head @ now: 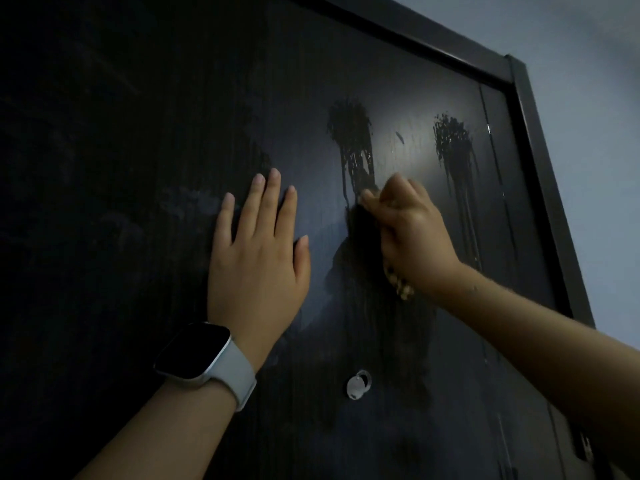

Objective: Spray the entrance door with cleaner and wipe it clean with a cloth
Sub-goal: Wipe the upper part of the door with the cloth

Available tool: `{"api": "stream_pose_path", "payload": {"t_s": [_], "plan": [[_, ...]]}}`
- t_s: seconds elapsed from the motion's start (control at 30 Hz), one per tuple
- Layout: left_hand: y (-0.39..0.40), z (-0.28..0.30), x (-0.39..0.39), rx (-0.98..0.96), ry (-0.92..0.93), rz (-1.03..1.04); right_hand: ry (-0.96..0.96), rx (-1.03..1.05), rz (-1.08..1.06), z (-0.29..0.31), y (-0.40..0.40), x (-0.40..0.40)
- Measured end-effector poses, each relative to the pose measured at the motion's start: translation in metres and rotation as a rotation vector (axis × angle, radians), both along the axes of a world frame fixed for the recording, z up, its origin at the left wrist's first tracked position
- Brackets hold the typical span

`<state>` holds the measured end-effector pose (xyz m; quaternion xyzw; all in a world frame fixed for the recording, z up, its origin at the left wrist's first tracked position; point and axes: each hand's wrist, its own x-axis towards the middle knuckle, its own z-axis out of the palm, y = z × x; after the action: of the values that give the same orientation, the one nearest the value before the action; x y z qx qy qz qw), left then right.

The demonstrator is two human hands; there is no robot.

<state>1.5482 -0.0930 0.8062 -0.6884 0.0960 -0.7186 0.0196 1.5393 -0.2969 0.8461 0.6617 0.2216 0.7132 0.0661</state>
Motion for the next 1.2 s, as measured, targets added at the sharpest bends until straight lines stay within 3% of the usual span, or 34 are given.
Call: {"api": "stream_pose_path", "payload": {"t_s": [0.1, 0.3, 0.5, 0.73, 0.93, 1.1, 1.2], "plan": [[0.0, 0.0, 0.0, -0.001, 0.003, -0.009, 0.018, -0.07, 0.057, -0.013, -0.005, -0.003], [0.0, 0.0, 0.001, 0.001, 0.0, -0.02, -0.06, 0.052, 0.105, 0.053, 0.005, 0.006], [0.0, 0.0, 0.001, -0.001, 0.007, -0.028, -0.023, 0.002, 0.126, 0.001, -0.007, 0.007], [0.001, 0.0, 0.001, 0.004, 0.01, -0.013, -0.048, 0.202, 0.244, 0.075, 0.014, 0.012], [0.0, 0.0, 0.002, -0.004, 0.008, -0.026, 0.034, 0.144, 0.42, -0.018, 0.0, 0.019], [0.002, 0.0, 0.001, 0.0, 0.002, -0.05, -0.052, 0.566, 0.653, 0.039, 0.0, 0.029], [0.002, 0.001, 0.002, 0.006, -0.004, -0.047, -0.028, 0.591, 0.624, 0.041, 0.011, 0.03]]}}
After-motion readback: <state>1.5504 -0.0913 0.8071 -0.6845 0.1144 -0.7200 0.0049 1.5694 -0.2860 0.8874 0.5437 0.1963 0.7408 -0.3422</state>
